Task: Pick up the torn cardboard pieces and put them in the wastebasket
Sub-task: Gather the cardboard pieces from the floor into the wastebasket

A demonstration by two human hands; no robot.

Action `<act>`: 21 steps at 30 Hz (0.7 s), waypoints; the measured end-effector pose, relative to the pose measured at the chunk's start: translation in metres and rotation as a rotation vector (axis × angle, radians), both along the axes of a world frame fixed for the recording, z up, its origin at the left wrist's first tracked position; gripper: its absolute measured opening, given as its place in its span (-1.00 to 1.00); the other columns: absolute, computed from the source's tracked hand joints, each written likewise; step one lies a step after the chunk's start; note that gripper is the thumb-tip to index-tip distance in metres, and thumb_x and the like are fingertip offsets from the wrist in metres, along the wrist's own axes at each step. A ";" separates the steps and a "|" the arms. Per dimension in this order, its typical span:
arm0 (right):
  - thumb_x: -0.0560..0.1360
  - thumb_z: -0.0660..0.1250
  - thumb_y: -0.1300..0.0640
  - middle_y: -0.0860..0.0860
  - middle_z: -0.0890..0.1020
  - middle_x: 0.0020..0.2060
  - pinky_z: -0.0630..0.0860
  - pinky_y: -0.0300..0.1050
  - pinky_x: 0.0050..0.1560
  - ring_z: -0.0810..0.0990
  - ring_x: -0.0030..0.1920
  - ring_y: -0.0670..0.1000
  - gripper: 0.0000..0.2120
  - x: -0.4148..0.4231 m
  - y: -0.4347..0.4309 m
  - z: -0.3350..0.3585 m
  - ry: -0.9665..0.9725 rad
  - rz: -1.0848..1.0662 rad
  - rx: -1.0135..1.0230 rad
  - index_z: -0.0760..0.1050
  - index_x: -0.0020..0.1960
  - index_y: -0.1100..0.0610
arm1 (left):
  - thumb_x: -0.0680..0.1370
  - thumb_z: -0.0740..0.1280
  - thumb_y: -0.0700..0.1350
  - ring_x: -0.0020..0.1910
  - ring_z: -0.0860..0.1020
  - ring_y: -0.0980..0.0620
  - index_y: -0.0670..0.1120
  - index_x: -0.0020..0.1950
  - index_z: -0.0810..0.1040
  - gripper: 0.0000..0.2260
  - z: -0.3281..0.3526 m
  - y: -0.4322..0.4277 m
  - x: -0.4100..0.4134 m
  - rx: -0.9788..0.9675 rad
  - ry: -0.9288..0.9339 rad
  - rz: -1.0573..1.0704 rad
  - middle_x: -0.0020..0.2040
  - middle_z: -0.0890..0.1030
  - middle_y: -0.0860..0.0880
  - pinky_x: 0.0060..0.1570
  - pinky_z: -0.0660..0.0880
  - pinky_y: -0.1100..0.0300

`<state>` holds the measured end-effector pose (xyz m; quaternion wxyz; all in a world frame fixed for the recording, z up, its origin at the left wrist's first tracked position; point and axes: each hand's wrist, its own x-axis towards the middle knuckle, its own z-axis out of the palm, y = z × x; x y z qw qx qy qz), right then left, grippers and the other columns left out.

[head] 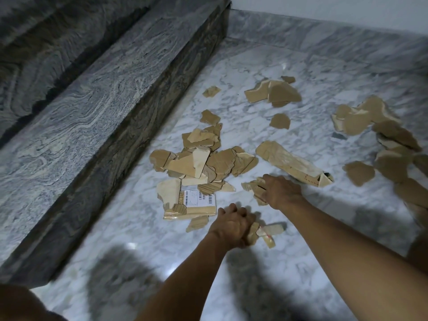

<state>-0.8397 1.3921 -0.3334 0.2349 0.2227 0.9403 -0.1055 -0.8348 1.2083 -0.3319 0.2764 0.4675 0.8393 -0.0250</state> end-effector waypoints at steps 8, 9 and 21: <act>0.58 0.25 0.07 0.03 0.57 0.23 0.44 0.01 0.00 0.53 0.25 0.14 -0.72 -0.001 -0.001 -0.001 0.003 0.003 0.025 0.40 0.28 -0.02 | 0.37 0.52 0.01 0.21 0.40 -0.19 -0.03 0.43 0.25 -0.28 0.000 -0.002 -0.006 -0.012 -0.098 0.106 0.27 0.35 -0.19 0.17 0.40 0.02; 0.57 0.26 0.06 0.02 0.57 0.23 0.44 0.01 0.00 0.52 0.25 0.14 -0.72 -0.002 -0.001 -0.001 -0.006 0.003 0.028 0.40 0.28 -0.02 | 0.36 0.53 0.01 0.19 0.44 -0.19 -0.01 0.41 0.26 -0.29 -0.001 -0.005 -0.007 -0.005 -0.123 0.147 0.25 0.37 -0.18 0.15 0.46 0.02; 0.55 0.27 0.10 0.04 0.53 0.26 0.48 0.08 0.14 0.49 0.30 0.15 -0.69 -0.004 -0.005 0.001 -0.046 -0.006 0.051 0.40 0.29 0.00 | 0.38 0.53 -0.03 0.20 0.43 -0.23 -0.05 0.42 0.21 -0.27 0.002 -0.017 0.004 -0.064 -0.061 0.278 0.28 0.36 -0.24 0.14 0.52 -0.08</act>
